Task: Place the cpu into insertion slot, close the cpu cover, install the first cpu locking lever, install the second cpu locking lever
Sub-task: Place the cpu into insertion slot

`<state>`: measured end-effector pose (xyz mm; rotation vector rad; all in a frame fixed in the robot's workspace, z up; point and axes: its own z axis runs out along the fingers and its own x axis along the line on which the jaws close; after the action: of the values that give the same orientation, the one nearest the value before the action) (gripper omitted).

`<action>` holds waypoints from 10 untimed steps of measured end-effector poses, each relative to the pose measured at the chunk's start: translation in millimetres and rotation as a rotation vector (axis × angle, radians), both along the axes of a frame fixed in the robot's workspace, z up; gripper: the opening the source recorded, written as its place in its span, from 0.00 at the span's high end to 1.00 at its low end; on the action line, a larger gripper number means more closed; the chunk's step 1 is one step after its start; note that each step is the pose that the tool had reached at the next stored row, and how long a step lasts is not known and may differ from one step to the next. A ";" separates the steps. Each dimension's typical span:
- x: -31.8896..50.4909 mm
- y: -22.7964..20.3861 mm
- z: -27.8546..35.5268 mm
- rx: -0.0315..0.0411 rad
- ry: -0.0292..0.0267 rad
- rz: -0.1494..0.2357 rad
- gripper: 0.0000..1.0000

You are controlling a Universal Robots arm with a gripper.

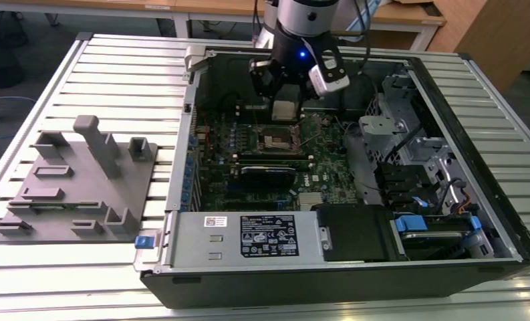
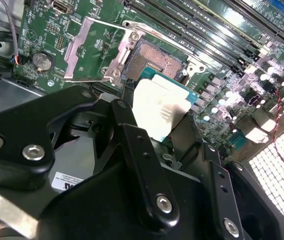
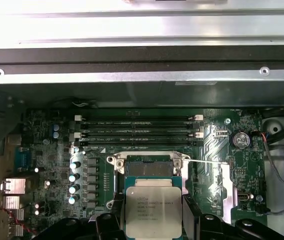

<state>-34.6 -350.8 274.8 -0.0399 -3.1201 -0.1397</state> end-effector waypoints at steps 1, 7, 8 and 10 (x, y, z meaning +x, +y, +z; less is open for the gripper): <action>0.0 0.0 -0.7 0.0000 0.0000 0.000 0.46; -0.1 0.0 -3.8 -0.0002 0.0001 0.000 0.46; -0.1 0.0 -3.9 -0.0002 0.0001 0.000 0.46; -0.1 0.0 -3.9 -0.0001 0.0001 0.000 0.46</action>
<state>-34.7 -350.7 270.8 -0.0400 -3.1200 -0.1396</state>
